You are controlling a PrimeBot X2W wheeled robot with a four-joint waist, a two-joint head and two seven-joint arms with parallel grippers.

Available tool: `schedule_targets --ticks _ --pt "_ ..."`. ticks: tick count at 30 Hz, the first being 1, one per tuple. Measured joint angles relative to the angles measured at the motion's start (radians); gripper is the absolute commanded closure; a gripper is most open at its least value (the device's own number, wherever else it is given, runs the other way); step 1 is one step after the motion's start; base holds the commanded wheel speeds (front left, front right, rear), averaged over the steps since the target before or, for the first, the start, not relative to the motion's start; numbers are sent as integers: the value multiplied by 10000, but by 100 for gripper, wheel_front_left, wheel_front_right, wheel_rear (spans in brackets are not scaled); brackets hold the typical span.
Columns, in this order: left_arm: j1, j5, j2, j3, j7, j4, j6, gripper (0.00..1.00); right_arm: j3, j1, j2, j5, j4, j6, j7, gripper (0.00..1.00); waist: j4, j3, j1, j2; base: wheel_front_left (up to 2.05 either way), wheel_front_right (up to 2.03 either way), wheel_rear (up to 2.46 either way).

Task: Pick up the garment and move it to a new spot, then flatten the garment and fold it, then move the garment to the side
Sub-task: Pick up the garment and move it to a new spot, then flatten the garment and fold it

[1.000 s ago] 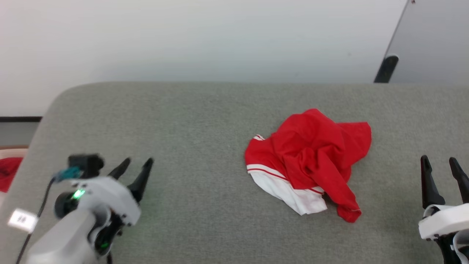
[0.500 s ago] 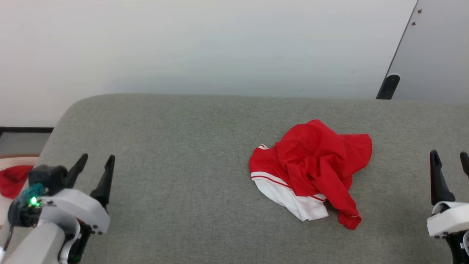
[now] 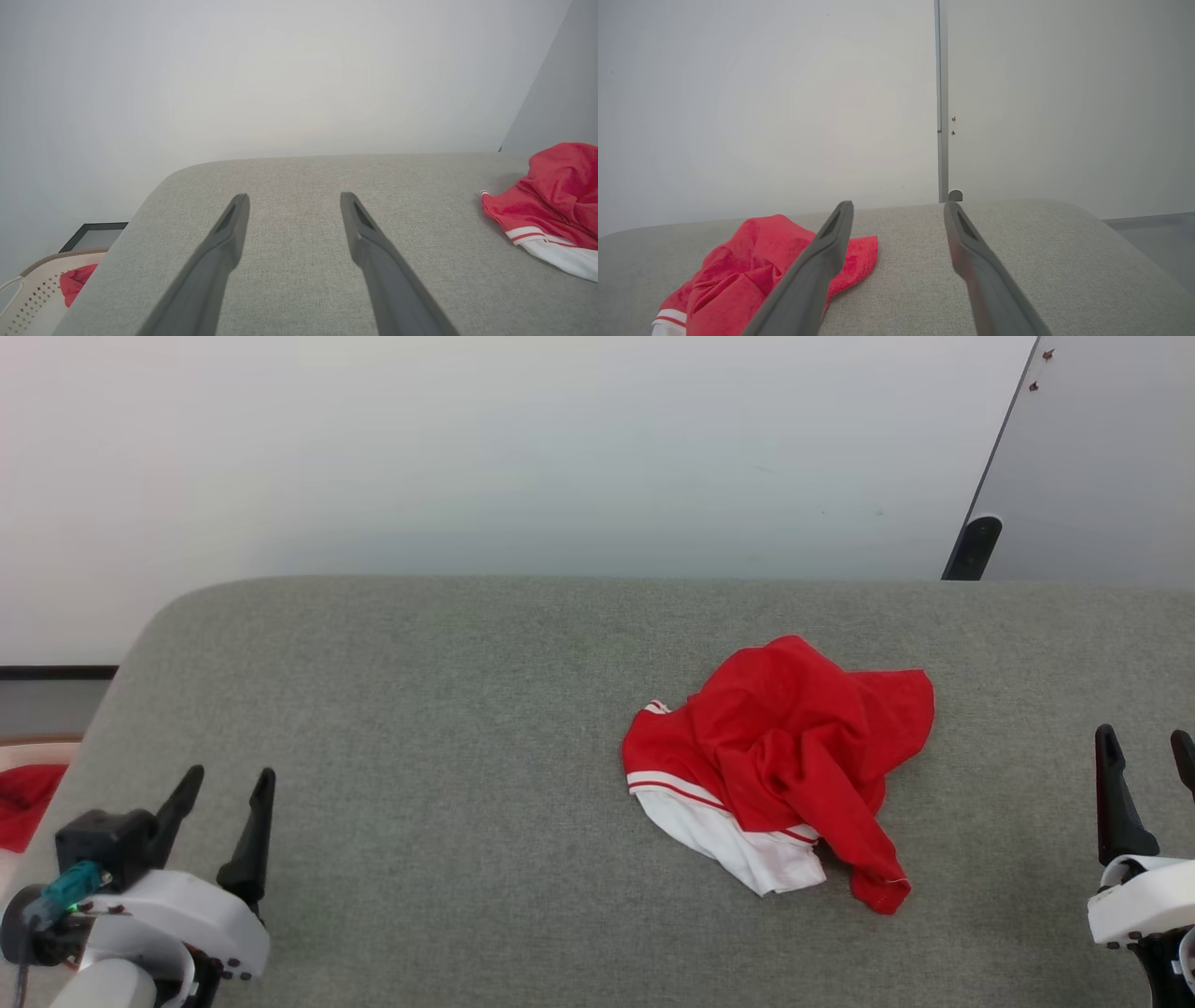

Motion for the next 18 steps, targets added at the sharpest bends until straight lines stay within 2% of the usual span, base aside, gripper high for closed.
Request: schedule_targets --ticks 18 --pt "67 349 -245 343 0 157 -222 0 63 -63 113 -186 59 0 4 0 0 6 0 0 0 0 0"
